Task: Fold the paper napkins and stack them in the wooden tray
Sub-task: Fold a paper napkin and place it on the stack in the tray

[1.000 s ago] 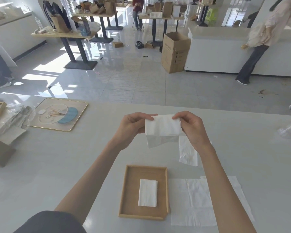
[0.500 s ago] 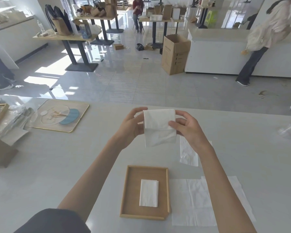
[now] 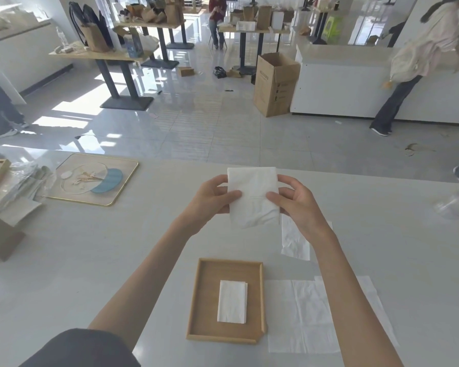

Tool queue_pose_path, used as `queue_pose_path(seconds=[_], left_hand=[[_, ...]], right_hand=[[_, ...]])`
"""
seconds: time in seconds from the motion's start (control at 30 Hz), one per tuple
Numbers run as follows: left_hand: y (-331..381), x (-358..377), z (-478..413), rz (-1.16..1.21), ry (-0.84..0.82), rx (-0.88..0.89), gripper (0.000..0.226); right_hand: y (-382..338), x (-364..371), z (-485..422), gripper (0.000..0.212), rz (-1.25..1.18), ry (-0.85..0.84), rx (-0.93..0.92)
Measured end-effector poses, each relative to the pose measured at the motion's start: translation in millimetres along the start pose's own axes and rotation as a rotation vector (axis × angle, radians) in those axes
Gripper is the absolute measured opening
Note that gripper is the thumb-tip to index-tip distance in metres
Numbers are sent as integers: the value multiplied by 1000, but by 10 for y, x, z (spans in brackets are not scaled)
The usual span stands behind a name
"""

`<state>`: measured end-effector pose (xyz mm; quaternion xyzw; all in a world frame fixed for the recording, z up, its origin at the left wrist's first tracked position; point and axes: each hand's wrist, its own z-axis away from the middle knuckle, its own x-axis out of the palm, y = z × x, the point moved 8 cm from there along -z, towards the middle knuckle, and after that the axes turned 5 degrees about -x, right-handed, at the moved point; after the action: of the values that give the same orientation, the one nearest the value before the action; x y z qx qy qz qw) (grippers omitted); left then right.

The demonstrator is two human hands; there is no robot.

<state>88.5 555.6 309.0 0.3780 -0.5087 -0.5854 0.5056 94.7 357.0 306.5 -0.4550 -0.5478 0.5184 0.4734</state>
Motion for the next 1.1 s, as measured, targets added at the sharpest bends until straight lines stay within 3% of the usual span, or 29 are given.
queue_pose_path(seconds=[0.17,0.37,0.53,0.7,0.9,1.1], left_hand=[[54,-6,6,-80,-4,51,35],[106,-31,42,-145,24,126,28],[127,-52,76,-114,56,158,24],[11,-89,37,132,78,92,25],[-198,-30,15,384,20,-115,27],[-196,-62,14,193,73,-44,18]], right_hand=[[42,-4,-15,39,-31,-27,23],[63,-12,-4,16,-64,-30,12],[0,-6,10,28,-3,-60,-36],[-111,-26,4,32,87,22,-180],[-158,-24,-20,42,200,51,-319],[-144,50,-17,45,310,-31,-348]])
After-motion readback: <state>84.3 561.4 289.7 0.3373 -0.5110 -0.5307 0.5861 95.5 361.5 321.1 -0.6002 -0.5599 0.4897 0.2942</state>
